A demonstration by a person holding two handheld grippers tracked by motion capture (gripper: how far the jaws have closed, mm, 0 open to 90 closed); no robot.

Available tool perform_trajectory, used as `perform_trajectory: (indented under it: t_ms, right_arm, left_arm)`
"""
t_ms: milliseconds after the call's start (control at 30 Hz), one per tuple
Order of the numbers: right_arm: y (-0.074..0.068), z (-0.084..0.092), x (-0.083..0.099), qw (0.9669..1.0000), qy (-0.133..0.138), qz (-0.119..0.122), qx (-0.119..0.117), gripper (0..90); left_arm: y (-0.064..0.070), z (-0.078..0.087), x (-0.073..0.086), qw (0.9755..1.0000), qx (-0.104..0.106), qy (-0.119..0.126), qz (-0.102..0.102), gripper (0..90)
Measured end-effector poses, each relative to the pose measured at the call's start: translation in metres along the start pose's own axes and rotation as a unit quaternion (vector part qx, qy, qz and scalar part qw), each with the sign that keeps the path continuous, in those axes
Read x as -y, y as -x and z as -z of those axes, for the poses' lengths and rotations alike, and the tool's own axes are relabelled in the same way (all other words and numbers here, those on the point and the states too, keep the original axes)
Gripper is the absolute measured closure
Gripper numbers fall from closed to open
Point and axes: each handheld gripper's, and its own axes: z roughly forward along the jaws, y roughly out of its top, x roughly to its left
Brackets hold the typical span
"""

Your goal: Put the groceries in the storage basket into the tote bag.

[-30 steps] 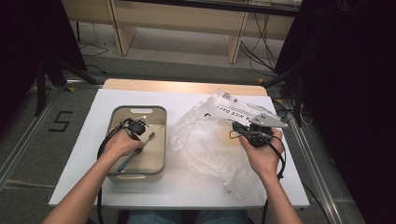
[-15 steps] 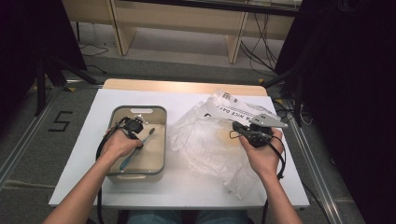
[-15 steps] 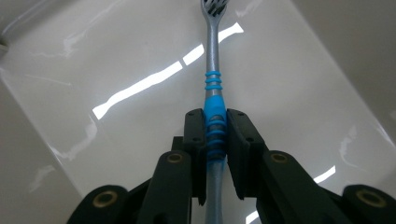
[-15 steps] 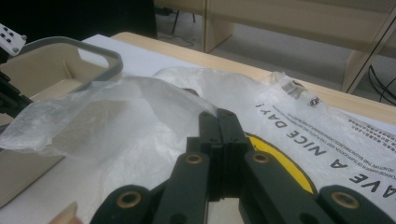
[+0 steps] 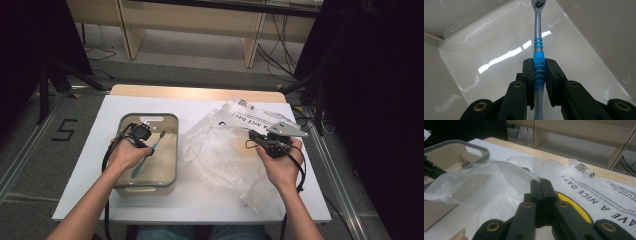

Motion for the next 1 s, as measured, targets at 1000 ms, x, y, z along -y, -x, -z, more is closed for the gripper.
perform_trajectory:
  t_ms: [1000]
  right_arm:
    - [-0.001, 0.0, 0.0, 1.0, 0.004, 0.002, 0.001, 90.0]
  left_arm:
    - [0.003, 0.022, 0.001, 0.9901, 0.011, 0.14, 0.011, 78.3]
